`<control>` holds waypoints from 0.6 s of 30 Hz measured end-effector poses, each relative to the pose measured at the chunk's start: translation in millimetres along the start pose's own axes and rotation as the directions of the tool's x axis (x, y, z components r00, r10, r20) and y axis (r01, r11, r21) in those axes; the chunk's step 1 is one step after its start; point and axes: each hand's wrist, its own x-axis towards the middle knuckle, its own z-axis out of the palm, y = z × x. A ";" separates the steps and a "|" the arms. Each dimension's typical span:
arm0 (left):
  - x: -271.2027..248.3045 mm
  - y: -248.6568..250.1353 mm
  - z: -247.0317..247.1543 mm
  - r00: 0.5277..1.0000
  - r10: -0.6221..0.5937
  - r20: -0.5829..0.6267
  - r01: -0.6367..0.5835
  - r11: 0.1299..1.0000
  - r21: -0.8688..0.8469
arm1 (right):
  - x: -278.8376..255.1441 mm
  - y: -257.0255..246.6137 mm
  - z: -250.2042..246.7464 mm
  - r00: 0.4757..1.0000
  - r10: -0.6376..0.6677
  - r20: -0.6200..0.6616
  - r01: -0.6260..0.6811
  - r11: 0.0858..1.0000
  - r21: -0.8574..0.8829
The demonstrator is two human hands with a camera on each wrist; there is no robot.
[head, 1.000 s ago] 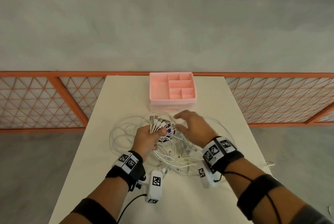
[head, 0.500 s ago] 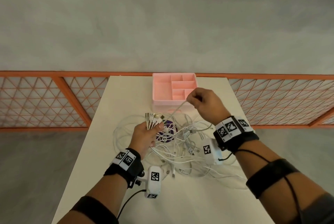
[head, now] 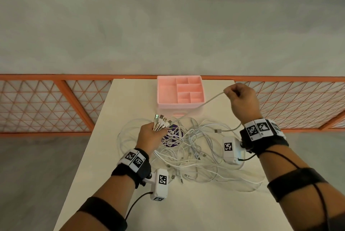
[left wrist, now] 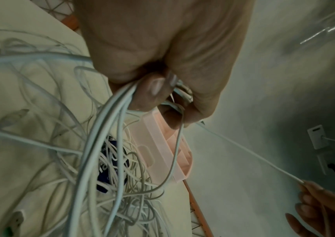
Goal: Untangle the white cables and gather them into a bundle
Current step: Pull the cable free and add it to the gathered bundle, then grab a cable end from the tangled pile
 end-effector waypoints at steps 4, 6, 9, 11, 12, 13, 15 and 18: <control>-0.9 0.3 -3.1 1.000 0.015 -0.009 -0.015 0.999 0.037 | 4.0 18.0 -10.2 0.992 0.072 -0.102 -0.070 0.997 0.021; -1.9 2.4 -3.4 1.000 0.025 -0.012 -0.024 0.999 0.038 | 3.8 29.0 -11.5 0.983 0.114 -0.142 -0.115 0.993 0.008; -2.2 3.0 -5.0 1.000 0.011 -0.007 -0.011 1.000 0.001 | -0.6 51.7 -9.0 0.982 0.186 -0.043 -0.191 0.956 -0.224; -0.9 0.5 -8.5 1.000 -0.008 0.001 0.008 1.000 -0.013 | -10.5 62.8 -0.3 0.960 0.263 0.094 -0.201 0.885 -0.420; -0.4 -0.9 -9.8 1.000 -0.015 0.012 0.015 1.000 -0.012 | -18.2 62.9 6.8 0.951 0.266 0.155 -0.165 0.866 -0.473; -1.3 -1.2 -10.4 0.999 -0.014 0.032 0.015 1.000 -0.005 | -26.8 60.5 16.4 0.949 0.230 0.215 -0.104 0.873 -0.476; -4.7 -0.5 -7.8 0.996 -0.005 0.084 0.004 1.000 0.021 | -46.1 44.2 39.8 0.936 0.084 0.341 0.050 0.929 -0.366; -8.8 2.8 -0.5 0.993 0.005 0.119 -0.012 0.999 0.051 | -71.1 12.3 78.1 0.820 -0.029 0.572 0.188 0.957 -0.221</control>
